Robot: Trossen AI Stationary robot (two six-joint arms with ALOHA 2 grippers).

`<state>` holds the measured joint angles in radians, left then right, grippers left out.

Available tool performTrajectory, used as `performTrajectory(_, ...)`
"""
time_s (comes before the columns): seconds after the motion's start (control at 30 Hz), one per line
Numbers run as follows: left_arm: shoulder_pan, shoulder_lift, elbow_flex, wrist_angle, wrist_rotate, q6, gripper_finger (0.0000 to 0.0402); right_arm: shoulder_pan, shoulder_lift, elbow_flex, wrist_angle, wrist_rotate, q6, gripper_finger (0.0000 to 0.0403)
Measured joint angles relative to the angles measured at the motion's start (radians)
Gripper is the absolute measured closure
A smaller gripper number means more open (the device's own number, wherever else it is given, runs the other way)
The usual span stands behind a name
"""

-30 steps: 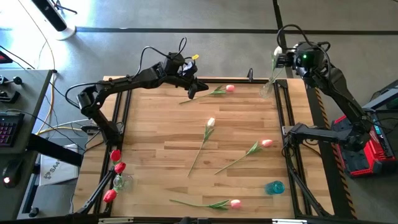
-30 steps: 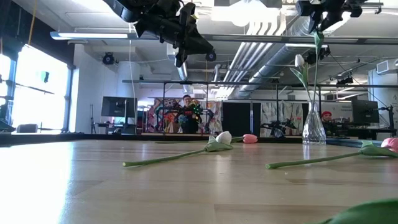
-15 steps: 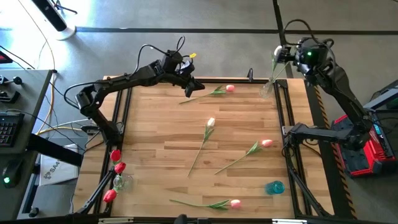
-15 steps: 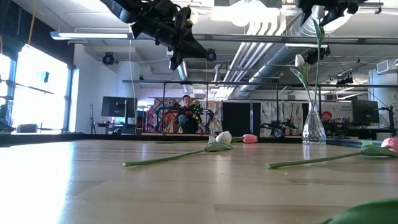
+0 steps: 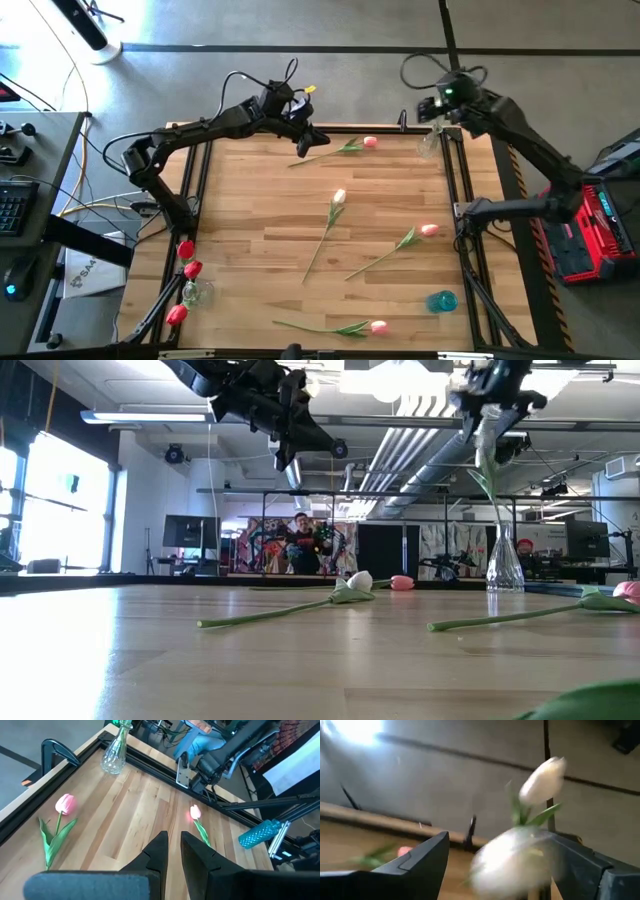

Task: Sort flowers into vase by color
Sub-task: Put the left white tulip into the transparent vase, then put the white tulip into the transparent vase

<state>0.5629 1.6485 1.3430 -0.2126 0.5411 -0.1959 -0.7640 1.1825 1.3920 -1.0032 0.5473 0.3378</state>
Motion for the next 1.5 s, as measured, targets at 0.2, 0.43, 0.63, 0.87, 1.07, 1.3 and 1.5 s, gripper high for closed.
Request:
performTrajectory(0.2, 0.0, 0.0, 0.0, -0.026, 0.008, 0.008, 0.0361, -0.024, 0.05, 0.001, 0.002, -0.002, 0.152, 0.01)
performTrajectory(0.43, 0.0, 0.0, 0.0, -0.124, 0.008, 0.053, 0.0361, -0.027, -0.003, 0.001, -0.035, 0.019, 0.293, 0.01)
performTrajectory(0.63, 0.0, 0.0, 0.0, -0.19, 0.008, 0.132, 0.0361, 0.002, -0.108, 0.002, 0.044, 0.039, 0.333, 0.01)
performTrajectory(0.87, 0.0, 0.0, 0.0, -0.205, 0.008, 0.21, 0.0361, 0.045, -0.218, 0.002, 0.274, -0.237, 0.285, 0.01)
performTrajectory(1.07, 0.0, 0.0, 0.0, -0.218, 0.008, 0.255, 0.0361, 0.134, -0.251, 0.003, 0.468, -0.378, 0.283, 0.01)
performTrajectory(1.3, -0.002, 0.0, 0.0, -0.252, 0.008, 0.25, 0.0364, 0.321, -0.184, 0.003, 0.575, -0.43, 0.288, 0.0121)
performTrajectory(1.5, -0.026, 0.0, 0.0, -0.258, 0.006, 0.188, 0.0386, 0.482, -0.083, 0.002, 0.487, -0.433, 0.292, 0.0195)
